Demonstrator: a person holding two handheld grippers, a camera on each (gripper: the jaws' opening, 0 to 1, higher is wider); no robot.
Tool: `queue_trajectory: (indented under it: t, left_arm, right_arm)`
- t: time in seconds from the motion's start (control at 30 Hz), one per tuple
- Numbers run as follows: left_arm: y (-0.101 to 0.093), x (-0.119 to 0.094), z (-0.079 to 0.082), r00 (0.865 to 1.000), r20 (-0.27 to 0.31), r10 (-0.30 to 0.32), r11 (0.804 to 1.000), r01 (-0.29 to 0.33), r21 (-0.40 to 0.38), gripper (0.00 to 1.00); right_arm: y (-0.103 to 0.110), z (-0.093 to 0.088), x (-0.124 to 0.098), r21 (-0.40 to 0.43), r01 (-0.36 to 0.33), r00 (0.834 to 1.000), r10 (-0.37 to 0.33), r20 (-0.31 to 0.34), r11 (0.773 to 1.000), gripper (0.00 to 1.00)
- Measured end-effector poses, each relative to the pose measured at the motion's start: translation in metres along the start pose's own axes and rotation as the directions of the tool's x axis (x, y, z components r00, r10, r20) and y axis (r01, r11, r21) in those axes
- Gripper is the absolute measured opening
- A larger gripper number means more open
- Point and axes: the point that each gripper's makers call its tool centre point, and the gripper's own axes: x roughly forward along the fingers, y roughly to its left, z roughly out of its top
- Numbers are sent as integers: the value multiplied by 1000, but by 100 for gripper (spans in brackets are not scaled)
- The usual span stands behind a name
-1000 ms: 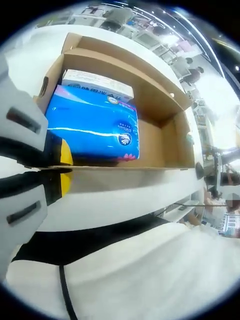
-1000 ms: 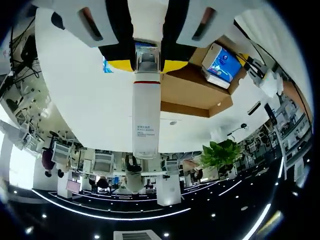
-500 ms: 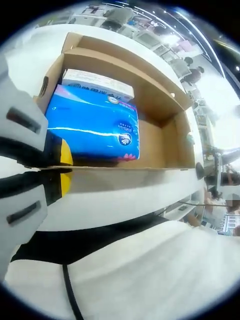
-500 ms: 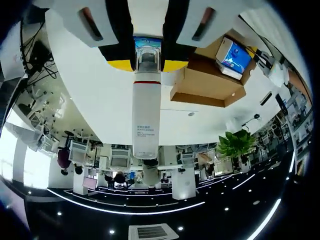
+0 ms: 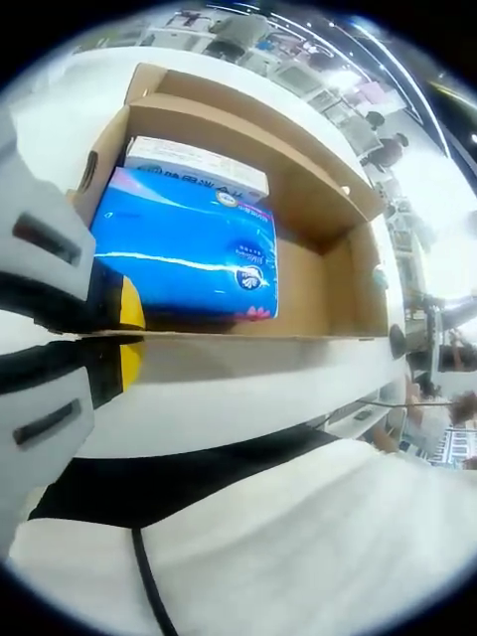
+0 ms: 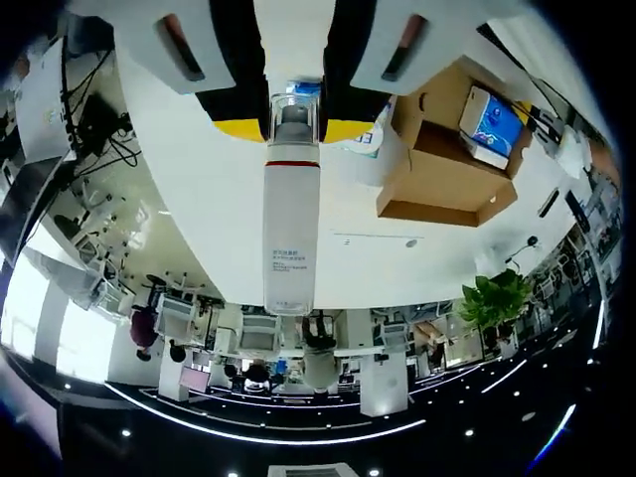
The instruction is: Operate the shoe box by opening the lid, removing the specified soft item, and placing it in the target area until the item is outside and the box remains undamaged.
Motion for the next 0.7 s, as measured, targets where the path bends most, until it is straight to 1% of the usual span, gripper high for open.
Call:
queue_trajectory:
  t: [0.13,0.2,0.27,0.33,0.37,0.4,0.47,0.5,0.57,0.63,0.7]
  left_arm:
    - [0,0,0,1000,2,5,1000,-5,5,1]
    - [0,0,0,1000,2,6,1000,-6,5,1]
    - [0,1,-1,1000,0,4,1000,-4,1,1]
    - [0,1,-1,1000,0,5,1000,-5,1,1]
    - [0,1,0,1000,0,6,1000,-6,0,1]
    - [0,1,-1,1000,0,6,1000,-6,-1,1]
    - [0,1,-1,1000,-1,6,1000,-6,-3,1]
    - [0,1,-1,1000,-1,6,1000,-6,-4,1]
    - [0,1,0,1000,-2,5,1000,-5,-6,1]
    - [0,1,0,1000,-2,5,1000,-5,-9,1]
    - [0,1,-1,1000,-2,7,1000,-7,-6,1]
  right_arm:
    - [-10,8,5,2,11,1000,-11,-7,1000,17]
    - [-12,5,10,10,4,1000,-3,-30,1000,17]
    - [-17,3,14,9,15,999,-15,-43,1000,17]
    - [-22,-5,21,5,8,996,-8,-87,1000,17]
    - [-23,-7,24,6,2,995,-1,-99,1000,17]
    - [-24,-12,30,-4,-18,991,17,-132,1000,17]
    - [-29,-19,37,-30,-17,981,11,-195,999,17]
    - [-31,-18,42,-34,-20,981,13,-192,999,17]
    - [-33,-25,48,-12,-36,968,32,-249,999,17]
    - [-34,-27,55,8,-50,965,50,-258,999,17]
    - [-32,-32,59,24,-64,957,68,-283,998,17]
